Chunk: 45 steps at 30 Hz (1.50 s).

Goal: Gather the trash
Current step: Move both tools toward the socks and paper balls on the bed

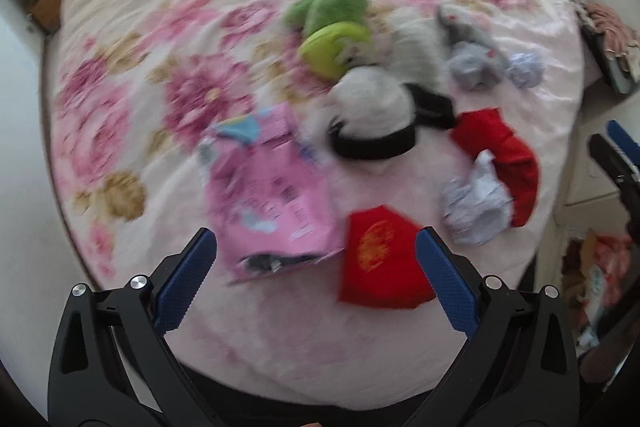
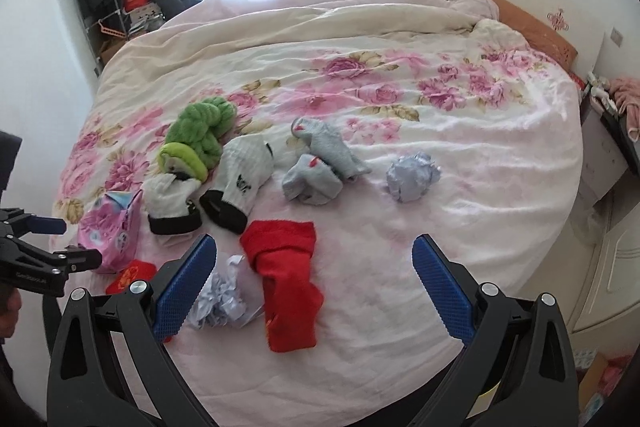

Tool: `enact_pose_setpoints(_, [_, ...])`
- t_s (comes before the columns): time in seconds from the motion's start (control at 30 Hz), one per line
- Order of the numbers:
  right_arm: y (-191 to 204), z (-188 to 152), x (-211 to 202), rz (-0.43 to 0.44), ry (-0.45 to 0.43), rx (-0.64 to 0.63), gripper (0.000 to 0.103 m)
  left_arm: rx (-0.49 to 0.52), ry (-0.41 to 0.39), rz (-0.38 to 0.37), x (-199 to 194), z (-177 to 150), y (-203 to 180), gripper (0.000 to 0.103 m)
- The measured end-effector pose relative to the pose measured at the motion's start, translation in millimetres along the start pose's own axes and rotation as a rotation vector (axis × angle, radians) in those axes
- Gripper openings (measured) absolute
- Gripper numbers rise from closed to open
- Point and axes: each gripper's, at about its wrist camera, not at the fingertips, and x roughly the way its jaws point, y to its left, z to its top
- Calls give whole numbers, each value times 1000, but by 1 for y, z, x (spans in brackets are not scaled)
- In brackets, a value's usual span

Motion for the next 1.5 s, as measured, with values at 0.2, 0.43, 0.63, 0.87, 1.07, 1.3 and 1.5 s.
enact_pose_setpoints(0.2, [11,16,13,22,20,-56,94,24,-41,15,-3,25,-9,98])
enact_pose_setpoints(0.43, [22,39,27,90,43,-76,94,141,-57,61,3,59,-24,98])
enact_pose_setpoints(0.63, [26,51,42,92,70,-84,94,204,-42,99,14,76,-29,98])
enact_pose_setpoints(0.87, [32,57,57,68,99,-101,94,259,-66,122,19,94,-31,98])
enact_pose_setpoints(1.07, [24,66,68,35,112,-82,94,246,-5,68,32,116,-25,98])
enact_pose_setpoints(1.3, [-2,74,65,-28,95,-53,94,284,20,78,46,133,-39,98])
enact_pose_setpoints(1.5, [-31,75,62,-61,90,-2,94,291,35,91,57,142,-45,98])
